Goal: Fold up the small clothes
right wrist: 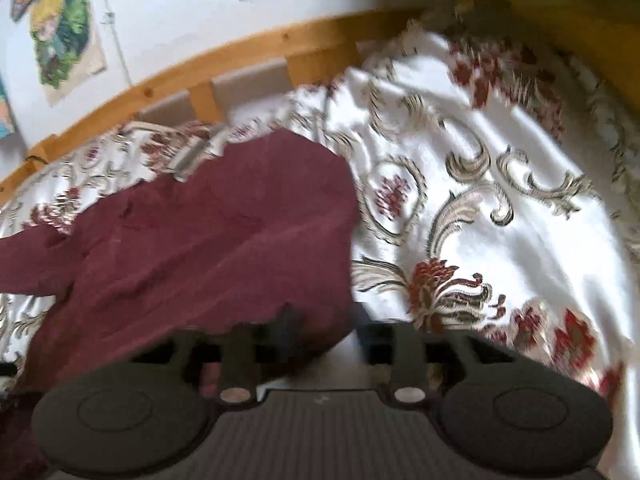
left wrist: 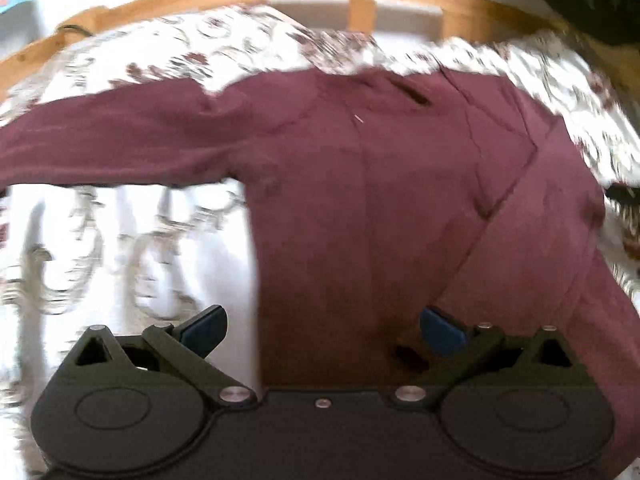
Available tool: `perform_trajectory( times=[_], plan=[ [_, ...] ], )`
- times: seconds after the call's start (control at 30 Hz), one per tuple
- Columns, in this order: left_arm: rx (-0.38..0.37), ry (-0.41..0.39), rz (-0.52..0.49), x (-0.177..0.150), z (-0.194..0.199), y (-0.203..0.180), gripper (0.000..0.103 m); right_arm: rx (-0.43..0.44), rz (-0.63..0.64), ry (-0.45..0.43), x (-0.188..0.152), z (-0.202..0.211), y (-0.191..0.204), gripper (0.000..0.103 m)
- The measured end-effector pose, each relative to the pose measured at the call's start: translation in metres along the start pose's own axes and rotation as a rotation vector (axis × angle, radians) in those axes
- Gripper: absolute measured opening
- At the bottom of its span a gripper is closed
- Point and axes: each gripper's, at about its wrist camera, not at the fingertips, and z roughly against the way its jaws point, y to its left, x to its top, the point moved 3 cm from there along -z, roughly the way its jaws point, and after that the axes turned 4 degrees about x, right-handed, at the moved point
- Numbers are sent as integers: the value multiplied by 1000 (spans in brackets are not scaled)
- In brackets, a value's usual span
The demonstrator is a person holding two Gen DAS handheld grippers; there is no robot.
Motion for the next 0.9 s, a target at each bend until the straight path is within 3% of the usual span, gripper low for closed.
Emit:
perform_trajectory(
  times=[0.07, 0.13, 0.23, 0.33, 0.47, 0.63, 0.83, 0.9],
  plan=[
    [48, -32, 14, 2, 13, 20, 102, 34, 24, -21, -7, 19, 20, 61],
    [113, -70, 24, 5, 26, 43, 102, 68, 9, -46, -17, 36, 37, 80],
    [259, -125, 93, 10, 45, 91, 102, 129, -21, -81, -38, 57, 61, 100],
    [398, -161, 203, 19, 60, 143, 102, 180, -29, -55, -55, 60, 79, 103],
    [514, -220, 357, 35, 75, 204, 102, 191, 119, -50, -71, 50, 105, 103],
    [524, -239, 550, 50, 62, 257, 102, 216, 220, -77, -80, 45, 128, 103],
    [536, -238, 697, 54, 37, 287, 101, 242, 271, -161, -84, 53, 135, 103],
    [535, -277, 741, 59, 35, 291, 85, 253, 256, -155, -84, 51, 134, 103]
  ],
)
